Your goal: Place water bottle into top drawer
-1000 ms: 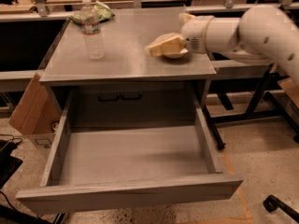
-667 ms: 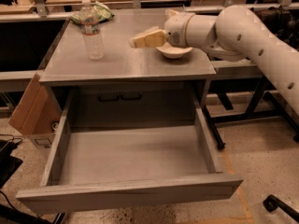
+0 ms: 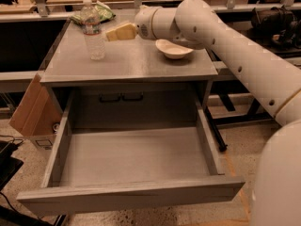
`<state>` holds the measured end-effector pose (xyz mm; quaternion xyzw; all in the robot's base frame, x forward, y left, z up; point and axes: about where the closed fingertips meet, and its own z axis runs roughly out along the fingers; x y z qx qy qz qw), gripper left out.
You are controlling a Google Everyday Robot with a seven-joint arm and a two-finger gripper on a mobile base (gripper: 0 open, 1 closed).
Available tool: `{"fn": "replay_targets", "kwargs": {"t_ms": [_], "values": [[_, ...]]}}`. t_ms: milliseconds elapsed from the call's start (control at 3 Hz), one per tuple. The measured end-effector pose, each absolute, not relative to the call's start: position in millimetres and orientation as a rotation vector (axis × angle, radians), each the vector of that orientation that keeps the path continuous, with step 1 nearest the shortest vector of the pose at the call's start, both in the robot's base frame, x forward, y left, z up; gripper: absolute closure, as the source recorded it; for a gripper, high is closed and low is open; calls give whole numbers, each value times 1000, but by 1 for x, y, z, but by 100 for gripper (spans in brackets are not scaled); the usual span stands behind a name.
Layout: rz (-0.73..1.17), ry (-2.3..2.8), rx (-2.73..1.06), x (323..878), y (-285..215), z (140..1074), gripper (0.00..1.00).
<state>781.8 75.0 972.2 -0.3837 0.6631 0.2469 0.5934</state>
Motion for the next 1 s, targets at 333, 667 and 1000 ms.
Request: {"fn": "replay_targets", "kwargs": {"t_ms": [333,667,1000], "values": [[628,1553,-855,811,117,959,0],[675,1552,-831,827,146,953,0],[720,1555,-809,836,165,948,0]]}}
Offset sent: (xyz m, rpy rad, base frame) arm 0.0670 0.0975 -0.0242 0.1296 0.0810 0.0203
